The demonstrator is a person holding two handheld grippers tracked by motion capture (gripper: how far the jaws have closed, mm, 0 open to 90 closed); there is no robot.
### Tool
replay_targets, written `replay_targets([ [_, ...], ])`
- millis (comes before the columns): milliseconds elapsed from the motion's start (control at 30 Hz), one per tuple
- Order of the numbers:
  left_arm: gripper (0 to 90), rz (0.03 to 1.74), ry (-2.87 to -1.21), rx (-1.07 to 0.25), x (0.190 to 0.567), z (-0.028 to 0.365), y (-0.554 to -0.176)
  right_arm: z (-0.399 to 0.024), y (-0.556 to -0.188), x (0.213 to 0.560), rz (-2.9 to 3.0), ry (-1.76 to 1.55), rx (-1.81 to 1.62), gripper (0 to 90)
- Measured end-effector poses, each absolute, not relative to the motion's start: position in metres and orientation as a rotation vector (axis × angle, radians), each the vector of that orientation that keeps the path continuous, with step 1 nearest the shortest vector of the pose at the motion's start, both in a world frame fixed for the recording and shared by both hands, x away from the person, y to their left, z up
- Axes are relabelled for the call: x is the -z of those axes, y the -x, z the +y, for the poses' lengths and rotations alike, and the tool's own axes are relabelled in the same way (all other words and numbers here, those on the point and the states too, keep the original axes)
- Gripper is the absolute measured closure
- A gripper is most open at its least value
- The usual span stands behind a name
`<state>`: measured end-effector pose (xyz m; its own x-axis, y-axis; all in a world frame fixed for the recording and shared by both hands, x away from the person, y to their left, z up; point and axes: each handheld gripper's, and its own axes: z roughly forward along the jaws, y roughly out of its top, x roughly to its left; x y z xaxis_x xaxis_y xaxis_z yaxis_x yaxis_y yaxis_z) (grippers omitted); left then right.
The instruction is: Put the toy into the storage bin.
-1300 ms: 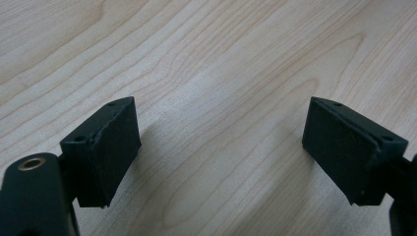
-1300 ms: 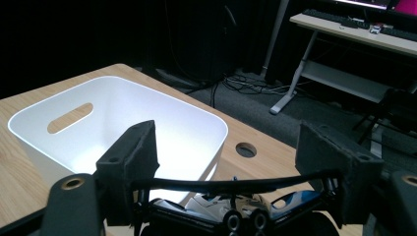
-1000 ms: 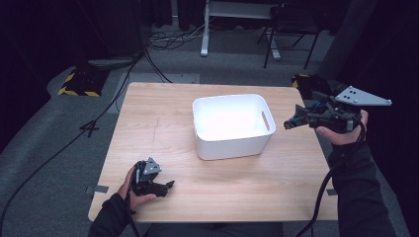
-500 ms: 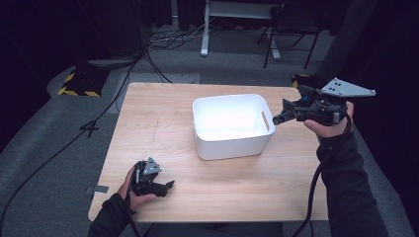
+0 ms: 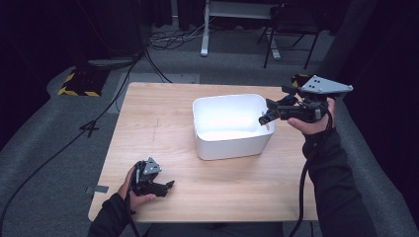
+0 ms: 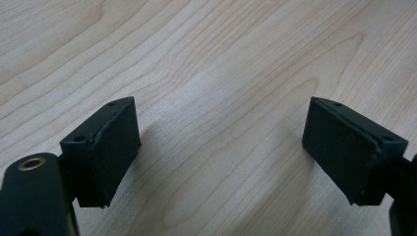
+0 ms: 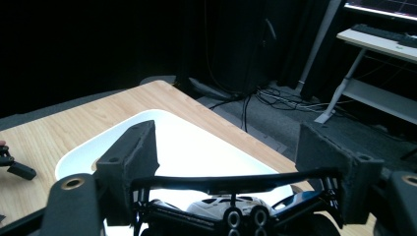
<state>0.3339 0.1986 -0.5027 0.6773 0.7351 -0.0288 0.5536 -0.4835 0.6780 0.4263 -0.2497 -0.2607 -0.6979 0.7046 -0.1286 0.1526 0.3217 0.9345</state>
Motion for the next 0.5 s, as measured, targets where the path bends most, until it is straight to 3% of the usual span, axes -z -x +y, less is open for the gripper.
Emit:
replay_targets([
  [500, 14.6, 0.986, -2.216, -0.349, 0.503, 0.199, -0.334, -0.214, -0.439, 0.272, 2.129, -0.722, -1.386, 24.6],
])
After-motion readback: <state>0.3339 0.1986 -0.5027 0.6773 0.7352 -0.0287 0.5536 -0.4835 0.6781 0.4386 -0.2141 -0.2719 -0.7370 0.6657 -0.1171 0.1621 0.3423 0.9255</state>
